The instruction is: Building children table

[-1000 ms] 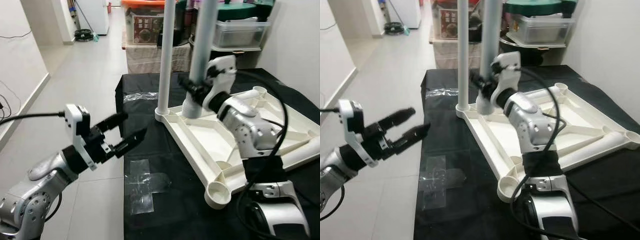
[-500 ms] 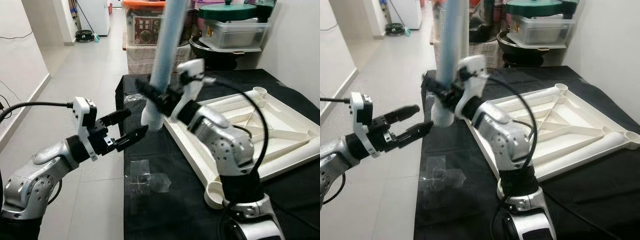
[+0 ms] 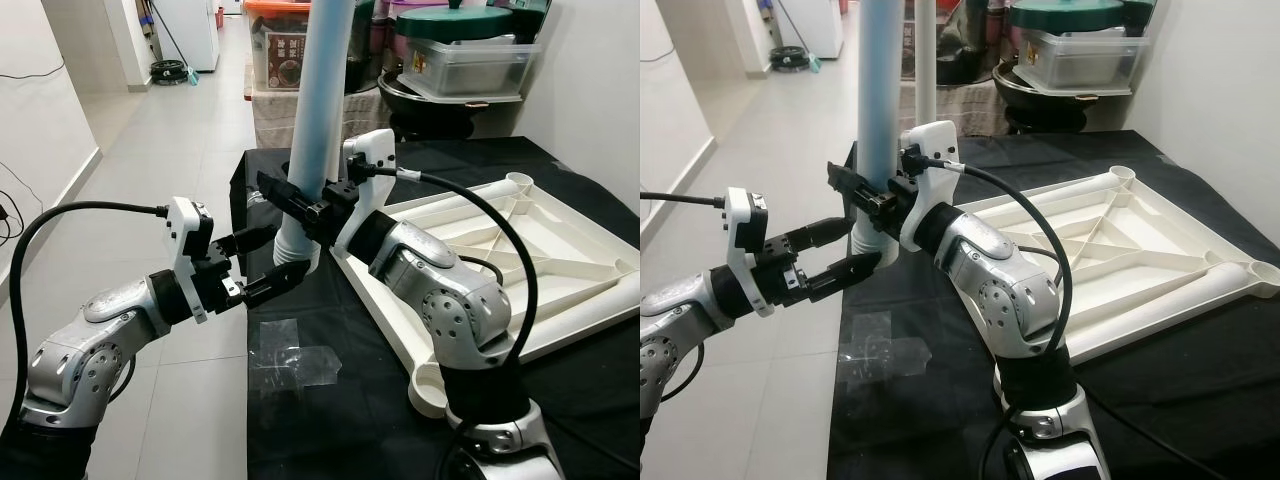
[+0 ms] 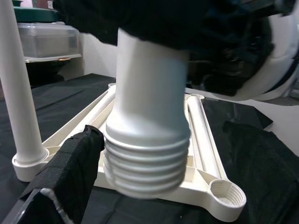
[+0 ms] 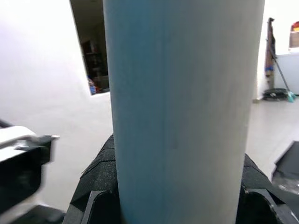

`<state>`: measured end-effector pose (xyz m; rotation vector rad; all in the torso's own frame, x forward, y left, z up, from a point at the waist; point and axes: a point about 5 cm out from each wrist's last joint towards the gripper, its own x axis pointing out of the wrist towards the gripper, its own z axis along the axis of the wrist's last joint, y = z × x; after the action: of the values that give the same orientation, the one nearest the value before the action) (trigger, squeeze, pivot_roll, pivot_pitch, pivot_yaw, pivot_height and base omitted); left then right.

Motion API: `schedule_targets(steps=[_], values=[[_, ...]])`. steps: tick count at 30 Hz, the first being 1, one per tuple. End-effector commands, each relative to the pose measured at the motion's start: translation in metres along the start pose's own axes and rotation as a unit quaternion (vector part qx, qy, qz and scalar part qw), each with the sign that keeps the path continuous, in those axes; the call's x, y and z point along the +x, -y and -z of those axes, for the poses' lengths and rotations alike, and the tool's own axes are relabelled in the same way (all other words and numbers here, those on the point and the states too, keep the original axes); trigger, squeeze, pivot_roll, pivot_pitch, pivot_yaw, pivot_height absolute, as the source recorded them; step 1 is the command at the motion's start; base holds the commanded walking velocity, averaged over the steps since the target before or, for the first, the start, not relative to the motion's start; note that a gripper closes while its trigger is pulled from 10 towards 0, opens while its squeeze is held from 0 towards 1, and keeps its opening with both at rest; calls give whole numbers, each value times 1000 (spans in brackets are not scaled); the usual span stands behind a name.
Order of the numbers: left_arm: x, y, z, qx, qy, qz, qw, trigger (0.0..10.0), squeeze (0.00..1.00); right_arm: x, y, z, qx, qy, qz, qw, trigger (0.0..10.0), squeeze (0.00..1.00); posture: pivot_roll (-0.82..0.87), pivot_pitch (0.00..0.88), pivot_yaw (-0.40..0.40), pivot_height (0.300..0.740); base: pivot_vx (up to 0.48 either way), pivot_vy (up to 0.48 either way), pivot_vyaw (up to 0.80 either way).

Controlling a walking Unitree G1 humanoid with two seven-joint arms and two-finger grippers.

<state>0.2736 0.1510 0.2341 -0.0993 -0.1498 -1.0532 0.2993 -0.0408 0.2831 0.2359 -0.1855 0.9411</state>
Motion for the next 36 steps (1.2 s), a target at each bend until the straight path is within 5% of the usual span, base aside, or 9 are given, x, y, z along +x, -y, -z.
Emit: schedule_targets(steps=[1, 11, 12, 25, 26, 27, 28, 35, 36], values=[[2, 0, 2, 0, -5, 6, 1000, 10000, 0, 1, -8, 0, 5, -2, -19, 1000, 0, 0, 8, 0, -27, 740, 0, 0, 0], [7, -2, 4, 1, -3, 19, 1000, 10000, 0, 4, -24, -2, -5, 0, -61, 998, 0, 0, 6, 0, -23, 740, 0, 0, 0], [8, -2, 4, 1, -4, 25, 1000, 0, 0, 3, -26, -2, -2, -1, -66, 998, 0, 0, 2, 0, -19, 740, 0, 0, 0], [13, 3, 12, 4, -27, 54, 998, 0, 0, 5, -28, -4, -2, -9, -74, 997, 0, 0, 0, 0, -17, 740, 0, 0, 0], [13, 3, 12, 4, -29, 52, 998, 10000, 0, 5, -26, -3, 2, -11, -69, 998, 10000, 0, 4, 0, -19, 740, 0, 0, 0], [13, 3, 12, 4, -29, 52, 998, 10000, 0, 5, -26, -3, 2, -11, -69, 998, 10000, 0, 4, 0, -19, 740, 0, 0, 0], [12, 3, 12, 13, -34, 51, 998, 10000, 0, 5, -25, -3, 5, -12, -67, 998, 10000, 1000, 4, 0, -20, 740, 0, 0, 0], [7, 4, 13, 40, -50, 57, 996, 10000, 0, 4, -17, -6, 7, -18, -64, 998, 10000, 1000, 9, 0, -24, 740, 0, 0, 0], [4, 3, 13, 43, -54, 57, 996, 10000, 0, 3, -15, -11, 12, -16, -70, 997, 10000, 820, 9, 0, -24, 740, 0, 0, 0]])
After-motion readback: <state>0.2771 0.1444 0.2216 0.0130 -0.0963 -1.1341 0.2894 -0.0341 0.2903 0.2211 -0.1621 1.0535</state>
